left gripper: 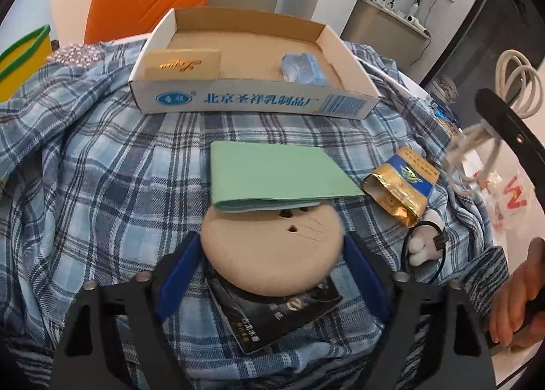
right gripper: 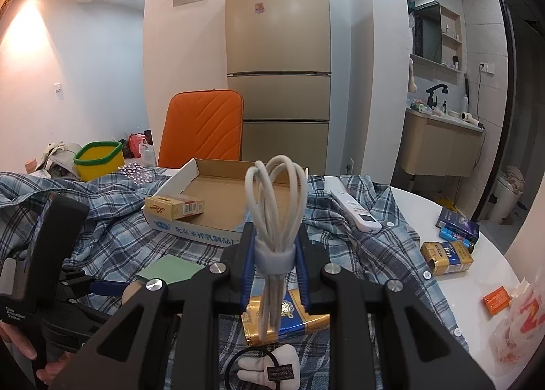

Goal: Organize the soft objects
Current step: 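Close the left gripper on the beige round disc and lift it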

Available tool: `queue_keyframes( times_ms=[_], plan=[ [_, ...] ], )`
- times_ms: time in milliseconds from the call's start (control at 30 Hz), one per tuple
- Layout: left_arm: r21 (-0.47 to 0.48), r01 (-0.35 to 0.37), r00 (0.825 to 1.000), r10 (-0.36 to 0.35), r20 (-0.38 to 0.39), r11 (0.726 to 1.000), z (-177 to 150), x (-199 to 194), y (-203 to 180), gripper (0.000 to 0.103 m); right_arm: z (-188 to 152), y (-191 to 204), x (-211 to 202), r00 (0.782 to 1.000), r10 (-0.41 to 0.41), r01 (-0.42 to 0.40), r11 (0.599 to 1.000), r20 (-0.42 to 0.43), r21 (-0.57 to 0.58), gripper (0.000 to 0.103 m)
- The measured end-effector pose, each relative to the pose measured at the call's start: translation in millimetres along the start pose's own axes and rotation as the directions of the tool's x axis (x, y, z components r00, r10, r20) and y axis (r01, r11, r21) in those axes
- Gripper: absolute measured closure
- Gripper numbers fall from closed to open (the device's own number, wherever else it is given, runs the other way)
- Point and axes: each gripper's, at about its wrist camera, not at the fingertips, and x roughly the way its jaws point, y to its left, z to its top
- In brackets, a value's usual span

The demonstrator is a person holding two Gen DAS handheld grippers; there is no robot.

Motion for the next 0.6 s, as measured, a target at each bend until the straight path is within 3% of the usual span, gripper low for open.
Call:
queue_keyframes(
  times_ms=[300, 433, 600],
  plan=[
    [0.073, -0.001, 0.996, -0.005, 0.093, 0.997, -5.8, -19.1, -11.8, 0.025, -0.6, 0.4, 0.9, 1.000, 0.004, -0.003, 1.000, -0.005, 0.001, 0.083],
    [0.107, -0.050, 0.990, 0.035, 0.138, 0.993, -9.7, -26.0, -19.7, 0.025, -0.7, -0.1, 0.9, 1.000, 0.002, -0.002, 1.000, -0.005, 0.001, 0.083],
    [0.150, -0.055, 0.967, 0.015, 0.254, 0.987, -17.2, -47.8, -28.1, 0.026, -0.3, 0.2, 0.2, 1.000, 0.001, -0.001, 1.000, 0.000, 0.004, 0.083]
  ],
)
